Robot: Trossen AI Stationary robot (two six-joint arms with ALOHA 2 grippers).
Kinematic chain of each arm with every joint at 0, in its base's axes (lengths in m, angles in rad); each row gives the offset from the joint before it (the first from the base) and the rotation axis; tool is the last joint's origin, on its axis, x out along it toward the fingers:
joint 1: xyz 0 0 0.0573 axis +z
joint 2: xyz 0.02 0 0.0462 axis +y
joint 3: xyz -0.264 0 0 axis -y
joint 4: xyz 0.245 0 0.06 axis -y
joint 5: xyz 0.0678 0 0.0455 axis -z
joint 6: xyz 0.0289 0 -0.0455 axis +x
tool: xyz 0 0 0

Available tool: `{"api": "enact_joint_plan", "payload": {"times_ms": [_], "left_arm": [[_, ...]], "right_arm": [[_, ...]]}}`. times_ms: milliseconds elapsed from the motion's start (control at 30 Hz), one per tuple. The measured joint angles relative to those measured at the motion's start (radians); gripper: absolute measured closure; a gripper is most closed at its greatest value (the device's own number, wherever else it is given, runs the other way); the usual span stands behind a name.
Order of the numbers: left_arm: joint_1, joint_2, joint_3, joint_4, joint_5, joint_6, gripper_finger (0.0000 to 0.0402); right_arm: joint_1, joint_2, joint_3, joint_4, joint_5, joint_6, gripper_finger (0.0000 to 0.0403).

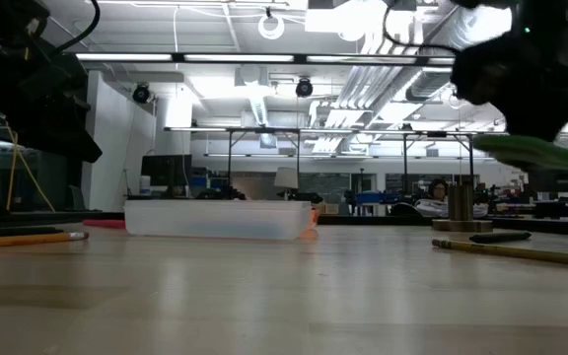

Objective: Pick & place school supplies into a supply box
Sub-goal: Put the green scissors into the orange supply box

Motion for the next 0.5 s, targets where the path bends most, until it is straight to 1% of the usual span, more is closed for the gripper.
{"api": "enact_joint_plan", "payload": {"times_ms": [300, 500], "left_arm": [[0.000, 0.000, 0.000, 0.001, 0.000, 0.000, 0.0231], [0.000, 0.000, 0.000, 0.001, 0.000, 0.000, 0.0231]], "right_arm": [[0.000, -0.112, 0.001, 0.263, 0.168, -0.048, 0.0403], [0.000, -0.141, 0.001, 0.427, 0.231, -0.122, 0.0403]]}}
